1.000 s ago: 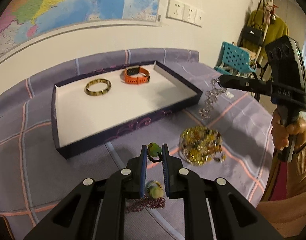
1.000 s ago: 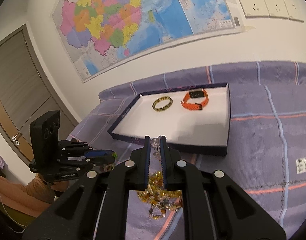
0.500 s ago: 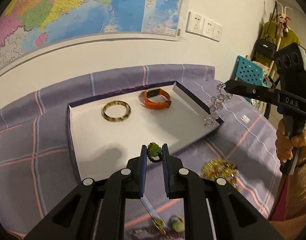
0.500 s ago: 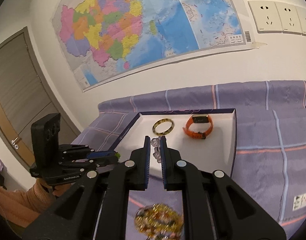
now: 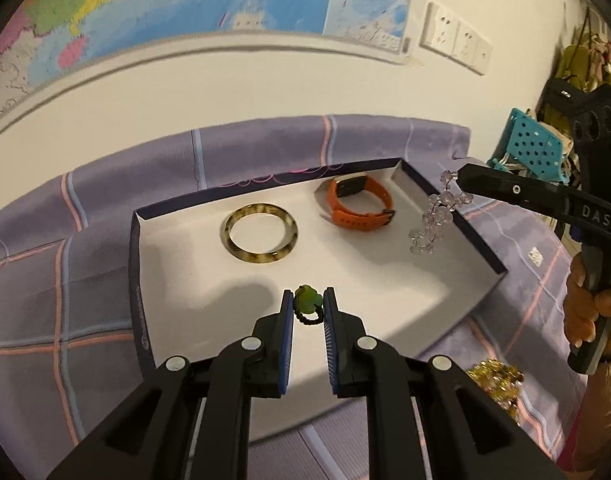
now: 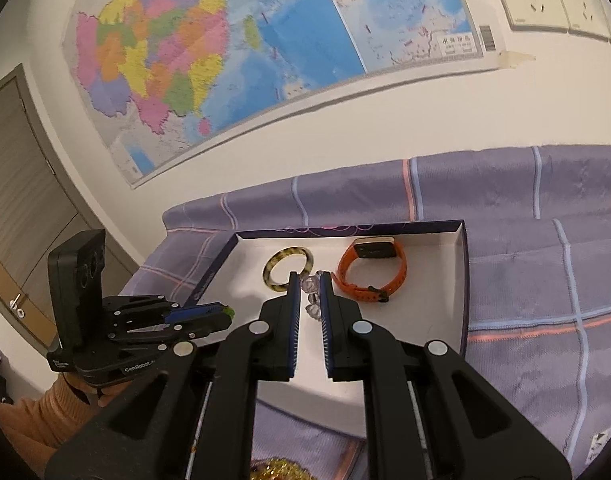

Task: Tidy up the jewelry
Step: 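Release the crystal strand from the right tool into the tray while the left tool drops the ring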

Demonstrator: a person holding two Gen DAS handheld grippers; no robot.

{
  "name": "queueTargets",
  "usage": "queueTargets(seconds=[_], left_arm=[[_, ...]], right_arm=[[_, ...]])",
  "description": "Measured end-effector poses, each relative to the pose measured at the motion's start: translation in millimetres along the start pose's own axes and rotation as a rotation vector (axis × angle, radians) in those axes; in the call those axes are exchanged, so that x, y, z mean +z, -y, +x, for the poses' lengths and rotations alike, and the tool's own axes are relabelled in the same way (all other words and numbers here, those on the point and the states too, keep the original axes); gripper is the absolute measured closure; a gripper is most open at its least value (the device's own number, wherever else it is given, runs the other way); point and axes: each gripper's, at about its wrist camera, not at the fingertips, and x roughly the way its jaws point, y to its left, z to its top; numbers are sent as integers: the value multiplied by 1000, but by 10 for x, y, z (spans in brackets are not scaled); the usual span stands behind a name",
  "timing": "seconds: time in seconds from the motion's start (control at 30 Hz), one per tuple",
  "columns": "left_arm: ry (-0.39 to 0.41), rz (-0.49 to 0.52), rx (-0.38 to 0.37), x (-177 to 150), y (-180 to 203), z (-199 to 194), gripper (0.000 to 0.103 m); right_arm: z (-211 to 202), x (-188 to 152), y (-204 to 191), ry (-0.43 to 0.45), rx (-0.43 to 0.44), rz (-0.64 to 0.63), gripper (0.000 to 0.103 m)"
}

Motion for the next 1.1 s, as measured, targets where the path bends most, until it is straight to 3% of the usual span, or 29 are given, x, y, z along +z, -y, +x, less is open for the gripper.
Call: queueTargets(seconds=[0.5, 1.1], left_arm=[[-70, -42, 26, 112, -185, 349, 90], [-77, -35, 70, 157, -191, 467, 90]], right_arm=[[392, -14, 128, -65, -14, 20, 93], [616, -57, 140, -121, -46, 8, 93]])
